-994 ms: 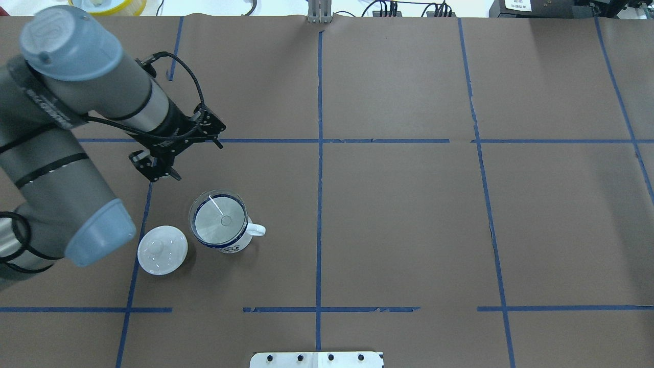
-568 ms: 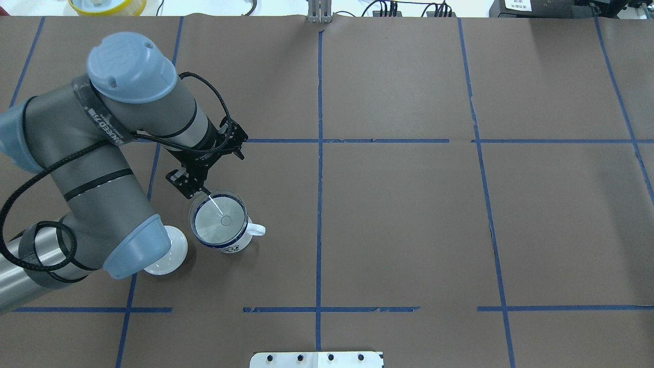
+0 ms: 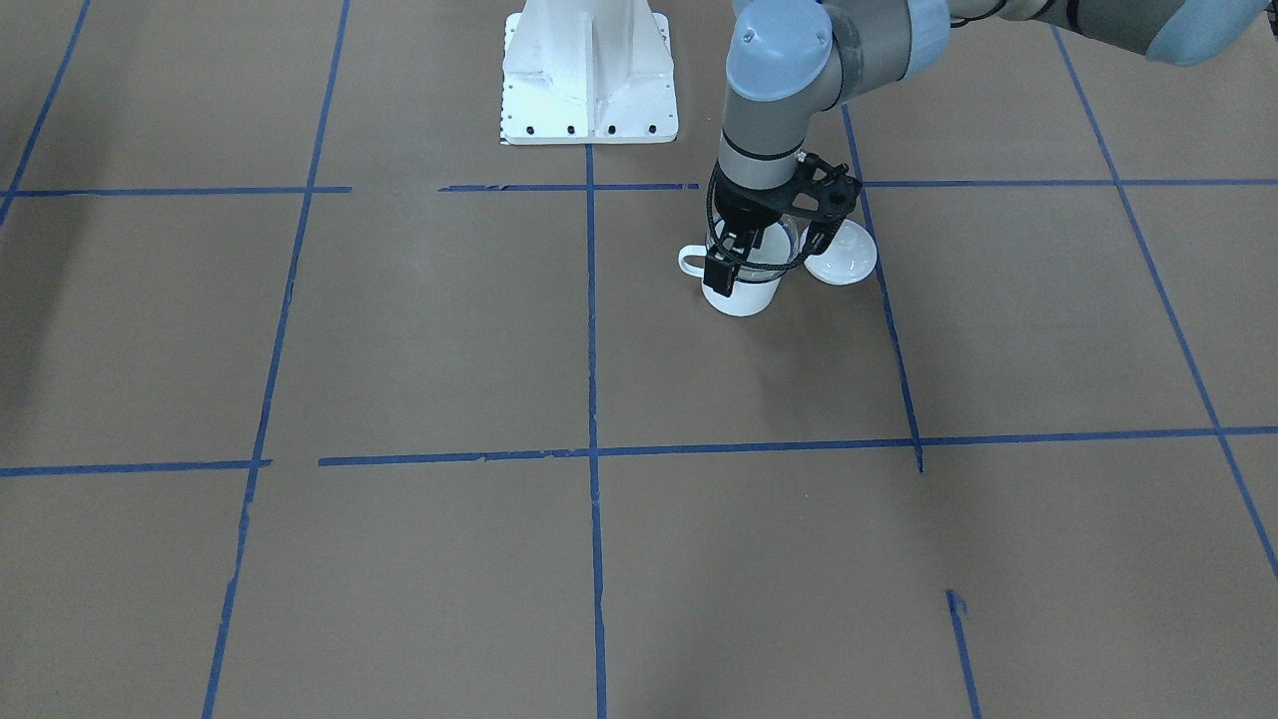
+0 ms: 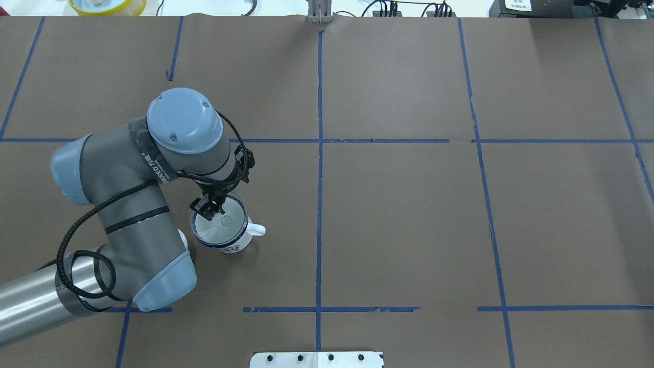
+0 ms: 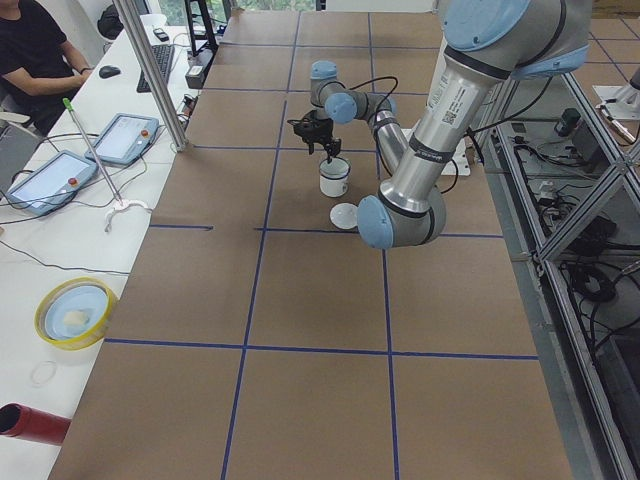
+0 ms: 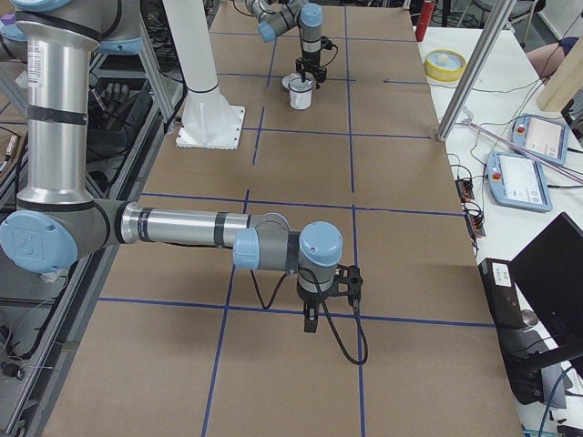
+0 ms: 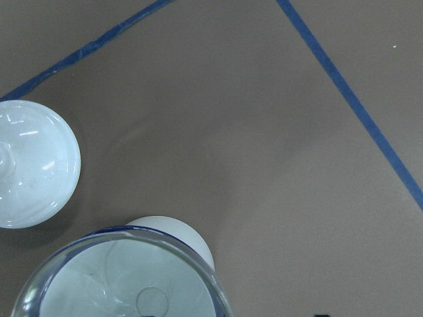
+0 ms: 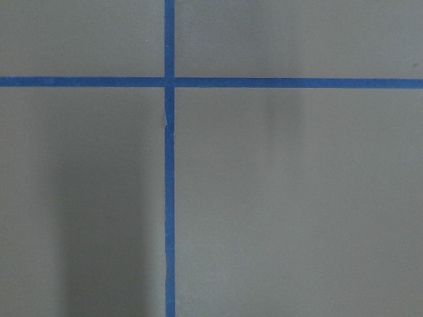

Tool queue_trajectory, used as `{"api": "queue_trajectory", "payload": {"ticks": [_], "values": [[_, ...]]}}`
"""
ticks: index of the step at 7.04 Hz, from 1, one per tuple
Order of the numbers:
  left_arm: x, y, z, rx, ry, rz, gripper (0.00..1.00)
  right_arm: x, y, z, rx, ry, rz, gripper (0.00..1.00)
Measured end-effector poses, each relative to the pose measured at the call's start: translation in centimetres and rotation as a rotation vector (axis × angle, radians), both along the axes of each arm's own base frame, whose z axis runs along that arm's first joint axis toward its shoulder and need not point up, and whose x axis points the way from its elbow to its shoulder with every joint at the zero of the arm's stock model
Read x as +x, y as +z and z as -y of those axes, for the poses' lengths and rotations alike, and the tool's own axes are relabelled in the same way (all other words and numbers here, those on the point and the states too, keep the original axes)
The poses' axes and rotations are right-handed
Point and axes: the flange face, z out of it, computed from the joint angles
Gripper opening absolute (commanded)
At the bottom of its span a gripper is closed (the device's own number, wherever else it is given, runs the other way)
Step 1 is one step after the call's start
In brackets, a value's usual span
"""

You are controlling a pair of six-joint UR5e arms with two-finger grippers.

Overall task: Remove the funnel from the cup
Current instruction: 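Close the left gripper on the funnel's stem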

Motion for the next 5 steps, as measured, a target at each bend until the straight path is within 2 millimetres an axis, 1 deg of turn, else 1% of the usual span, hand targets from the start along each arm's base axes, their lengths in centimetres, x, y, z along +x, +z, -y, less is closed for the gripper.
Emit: {"api": "queue_trajectory", "payload": {"ticks": [1,2,5], "values": [[0.3,0.1,-0.2,-0.005,0.001,0.002,0.09,0.0,0.0,0.0,0.000,0.000,0.000,1.00],[0.4,0.0,-0.3,-0.006,0.000,0.001,0.00,0.0,0.0,0.0,0.000,0.000,0.000,1.00],[0.2,-1.1,-0.5,-0.008,-0.001,0.002,0.00,0.0,0.0,0.0,0.000,0.000,0.000,1.00]]}}
